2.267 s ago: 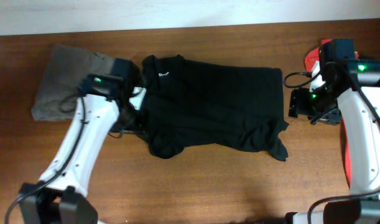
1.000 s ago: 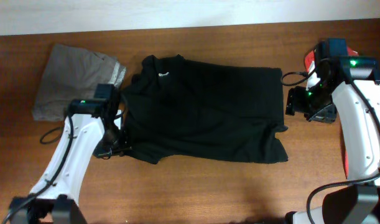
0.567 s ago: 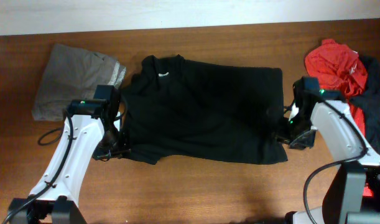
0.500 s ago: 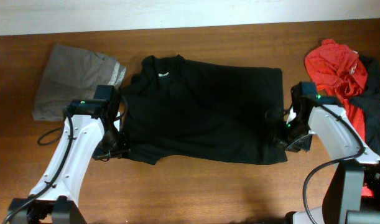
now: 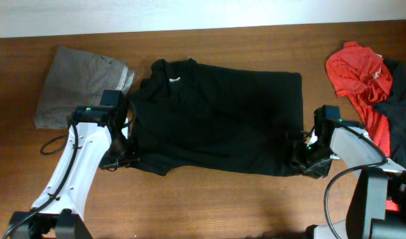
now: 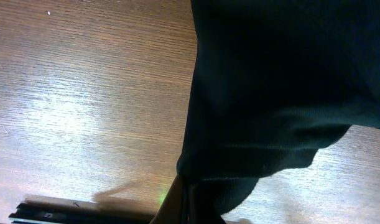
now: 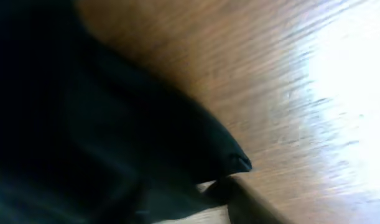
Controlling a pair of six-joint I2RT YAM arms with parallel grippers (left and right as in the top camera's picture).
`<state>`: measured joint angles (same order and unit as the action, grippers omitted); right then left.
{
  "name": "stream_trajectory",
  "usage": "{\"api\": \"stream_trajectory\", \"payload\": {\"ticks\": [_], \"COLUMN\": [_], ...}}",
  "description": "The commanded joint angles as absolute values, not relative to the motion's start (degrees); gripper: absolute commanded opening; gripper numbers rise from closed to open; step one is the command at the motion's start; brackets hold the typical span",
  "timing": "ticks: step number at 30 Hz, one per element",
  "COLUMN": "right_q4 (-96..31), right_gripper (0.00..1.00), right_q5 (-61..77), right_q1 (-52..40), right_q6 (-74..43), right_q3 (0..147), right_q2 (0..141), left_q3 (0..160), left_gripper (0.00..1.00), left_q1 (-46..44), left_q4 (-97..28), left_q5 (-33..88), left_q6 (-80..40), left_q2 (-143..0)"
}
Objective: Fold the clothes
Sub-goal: 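Grasp the black shirt's bottom hem corners with both grippers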
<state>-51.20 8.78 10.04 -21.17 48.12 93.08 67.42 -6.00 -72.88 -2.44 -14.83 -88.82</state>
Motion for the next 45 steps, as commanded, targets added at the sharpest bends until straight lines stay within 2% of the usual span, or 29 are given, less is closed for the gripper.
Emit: {"api": "stream_trajectory", "payload": {"ticks": [1, 5, 8, 11, 22, 30, 31, 35, 36, 41, 45], "right_q4": [-51.42, -63.51, -76.07, -80.82, -77.58, -64.88, -63.13, -60.49, -60.69, -64.29, -62.35], "right_gripper": [0.07, 0.04, 0.04, 0.04, 0.04, 0.04, 0.06, 0.34, 0.36, 0.38, 0.38], "right_q5": [11.77, 12.19, 6.83, 6.39, 5.78, 13.3, 14.02, 13.93, 13.96, 14.02, 14.61], "right_q1": [10.15, 10.26, 10.24, 10.2, 10.13, 10.13, 10.13, 10.22, 10.26, 9.58, 6.9], "right_q6": [-22.61, -14.24, -13.47, -12.4, -12.4, -12.47, -12.47, -12.19, -11.53, -7.6, -7.03], "right_q3": [47.51, 56.21, 65.36, 70.5, 70.89, 67.09, 67.02, 67.02, 67.02, 66.54, 63.81], "right_q2": [92.92, 91.66, 90.85, 90.52, 90.48, 92.38, 93.38, 94.94, 94.94, 94.94, 94.94], "left_q3": [68.2, 68.2, 68.77, 69.6, 70.46, 70.43, 70.43, 70.43, 70.43, 70.43, 70.43], "left_gripper": [0.0, 0.0, 0.0, 0.0, 0.0, 0.0, 0.0, 0.0, 0.0, 0.0, 0.0], "left_q1": [-5.85, -5.82, -5.82, -5.82, -5.85, -5.85, -5.85, -5.85, -5.85, -5.85, -5.85], "left_q4": [-73.12, -74.87, -76.6, -76.49, -77.01, -71.83, -70.85, -69.36, -69.43, -69.45, -69.36], "left_q5": [-4.01, -6.55, -8.99, -9.1, -12.51, -12.49, -12.45, -12.25, -12.25, -11.4, -11.42], "left_q6": [-15.62, -15.64, -15.86, -15.88, -16.91, -16.88, -16.88, -16.88, -16.88, -16.84, -16.86], "left_q2": [-88.2, -87.48, -86.43, -84.68, -83.22, -83.24, -83.24, -83.24, -83.24, -83.24, -83.24]}}
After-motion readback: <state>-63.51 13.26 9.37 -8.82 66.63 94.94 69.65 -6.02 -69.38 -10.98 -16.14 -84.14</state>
